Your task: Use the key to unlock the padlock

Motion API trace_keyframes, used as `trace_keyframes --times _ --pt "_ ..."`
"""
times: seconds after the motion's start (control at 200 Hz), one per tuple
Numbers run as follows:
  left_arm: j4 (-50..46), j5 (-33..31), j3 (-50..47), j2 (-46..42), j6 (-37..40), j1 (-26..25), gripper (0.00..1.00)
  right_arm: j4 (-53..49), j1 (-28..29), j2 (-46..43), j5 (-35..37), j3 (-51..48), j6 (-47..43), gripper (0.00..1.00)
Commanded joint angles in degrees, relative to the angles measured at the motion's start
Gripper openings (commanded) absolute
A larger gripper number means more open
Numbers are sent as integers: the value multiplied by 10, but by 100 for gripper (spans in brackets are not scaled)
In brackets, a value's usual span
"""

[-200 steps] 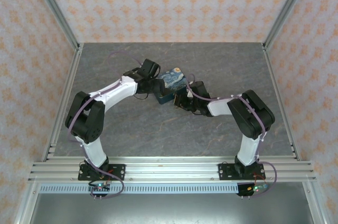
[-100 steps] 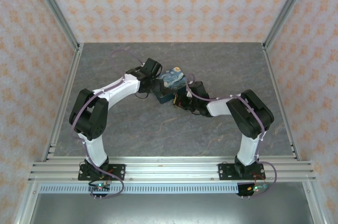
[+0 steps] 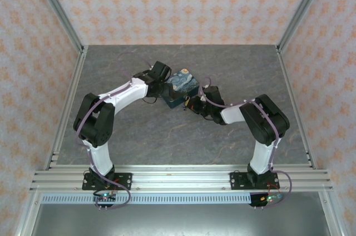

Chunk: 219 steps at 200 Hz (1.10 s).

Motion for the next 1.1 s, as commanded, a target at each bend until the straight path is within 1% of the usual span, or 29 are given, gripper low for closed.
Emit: trace_keyframes --times 0.0,0.08,0.105,0.405,0.555,0.821,0.956,1.091 --pt "-63 -28 -12 31 17 3 68 14 -13 5 17 -1 27 0" --pt "-63 -25 -12 31 19 3 68 30 -14 12 16 2 45 0" --pt "-64 -24 -12 48 21 2 67 34 -14 15 16 3 51 0" --pt "-66 -22 -13 59 25 -1 65 95 -27 37 40 -2 117 0" --pt "-66 -19 -14 66 25 -1 63 113 -32 50 44 12 143 0" --pt "-64 -18 -17 72 23 -2 62 62 -53 45 50 42 121 0" --pt "-62 -18 -18 73 22 -1 62 28 -67 21 45 29 102 0" --pt "-60 -13 -17 67 19 -1 63 23 -70 -3 34 -2 98 0"
